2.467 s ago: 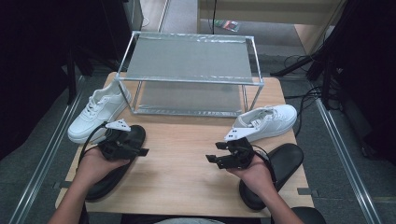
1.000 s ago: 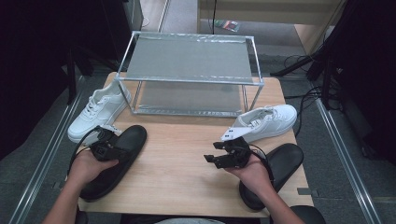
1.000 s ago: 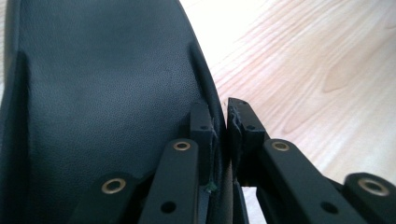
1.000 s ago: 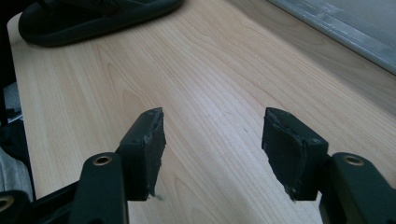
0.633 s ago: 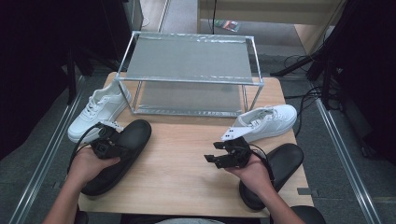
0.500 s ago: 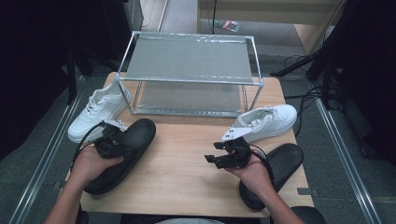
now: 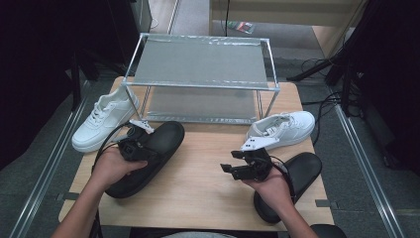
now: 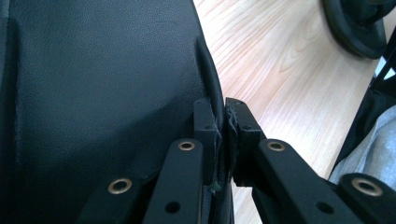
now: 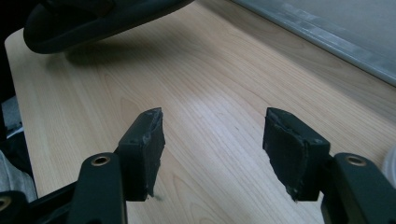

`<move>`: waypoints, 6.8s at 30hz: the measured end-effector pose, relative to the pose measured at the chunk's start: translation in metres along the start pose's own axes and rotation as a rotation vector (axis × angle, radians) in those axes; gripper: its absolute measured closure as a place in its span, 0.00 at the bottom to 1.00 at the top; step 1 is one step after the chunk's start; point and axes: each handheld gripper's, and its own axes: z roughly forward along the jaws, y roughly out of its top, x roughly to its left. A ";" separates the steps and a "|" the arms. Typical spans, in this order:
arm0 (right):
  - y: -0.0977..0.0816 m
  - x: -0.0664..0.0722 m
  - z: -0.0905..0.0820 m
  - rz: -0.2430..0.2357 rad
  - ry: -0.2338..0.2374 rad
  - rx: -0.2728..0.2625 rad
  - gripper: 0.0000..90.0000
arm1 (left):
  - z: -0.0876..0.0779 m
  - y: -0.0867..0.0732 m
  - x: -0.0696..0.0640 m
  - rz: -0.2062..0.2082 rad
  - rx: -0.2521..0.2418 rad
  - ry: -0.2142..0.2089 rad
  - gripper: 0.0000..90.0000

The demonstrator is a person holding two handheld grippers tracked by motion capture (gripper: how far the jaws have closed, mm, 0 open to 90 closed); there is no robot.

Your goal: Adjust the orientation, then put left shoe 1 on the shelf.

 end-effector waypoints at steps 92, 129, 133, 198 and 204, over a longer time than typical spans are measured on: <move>0.016 -0.027 0.075 -0.077 0.008 0.129 1.00 | 0.068 -0.001 -0.033 0.081 0.003 0.031 1.00; 0.012 -0.011 0.082 -0.057 0.046 0.158 1.00 | 0.066 0.007 -0.006 0.034 -0.035 0.052 1.00; 0.010 -0.005 0.081 -0.060 0.055 0.165 1.00 | 0.066 0.009 -0.002 0.033 -0.040 0.049 1.00; 0.026 0.077 0.130 -0.130 0.253 0.134 1.00 | 0.055 -0.001 0.017 -0.039 -0.080 0.043 0.99; 0.026 0.076 0.131 -0.129 0.243 0.125 1.00 | 0.061 0.003 0.014 -0.007 -0.083 0.046 1.00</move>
